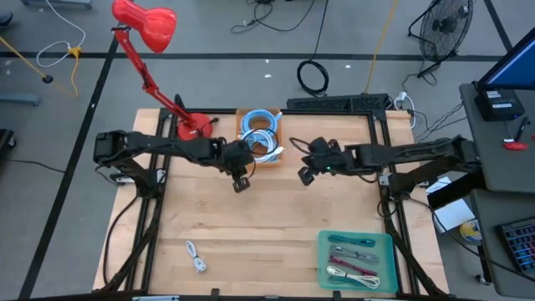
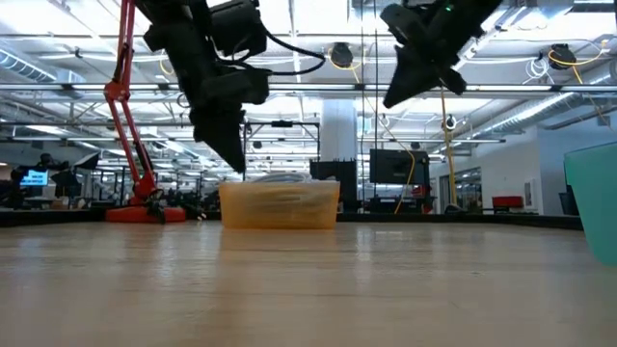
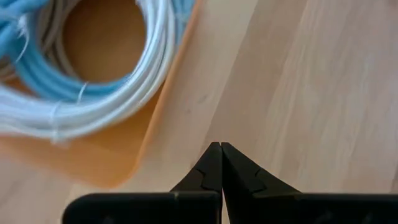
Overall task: Pick & Place USB Port
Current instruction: Adjust the orange bin
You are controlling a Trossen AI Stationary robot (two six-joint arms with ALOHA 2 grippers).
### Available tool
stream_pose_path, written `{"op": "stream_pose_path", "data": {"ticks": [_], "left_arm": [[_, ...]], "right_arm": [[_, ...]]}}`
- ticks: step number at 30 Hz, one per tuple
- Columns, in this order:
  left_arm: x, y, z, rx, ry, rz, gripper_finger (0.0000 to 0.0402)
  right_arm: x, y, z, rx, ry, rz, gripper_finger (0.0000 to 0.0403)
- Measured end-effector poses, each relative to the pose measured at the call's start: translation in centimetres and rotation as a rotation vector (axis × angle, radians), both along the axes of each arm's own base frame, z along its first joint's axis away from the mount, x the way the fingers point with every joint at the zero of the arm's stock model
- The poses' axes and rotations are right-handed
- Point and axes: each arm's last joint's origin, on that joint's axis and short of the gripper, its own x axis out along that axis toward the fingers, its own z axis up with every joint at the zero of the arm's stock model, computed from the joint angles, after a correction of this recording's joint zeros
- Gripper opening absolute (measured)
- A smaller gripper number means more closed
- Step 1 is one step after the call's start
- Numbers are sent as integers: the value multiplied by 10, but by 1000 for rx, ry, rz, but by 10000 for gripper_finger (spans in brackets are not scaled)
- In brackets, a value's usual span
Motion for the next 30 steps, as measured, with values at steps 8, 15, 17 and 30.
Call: {"op": "stream_pose_path", "data": {"ticks": [8, 15, 17, 30], "left_arm": [[14, 0, -25, -40, 9, -6, 0], [22, 2, -40, 42, 29, 12, 0], [24, 6, -39, 71, 15, 35, 0], [22, 41, -37, 59, -45, 162, 0]], "right_arm": [[-20, 3, -11, 31, -16, -41, 0], [-19, 8, -10, 21, -34, -28, 0], [-19, 10, -10, 8, -33, -29, 0], [-17, 20, -7, -9, -70, -11, 0]]}}
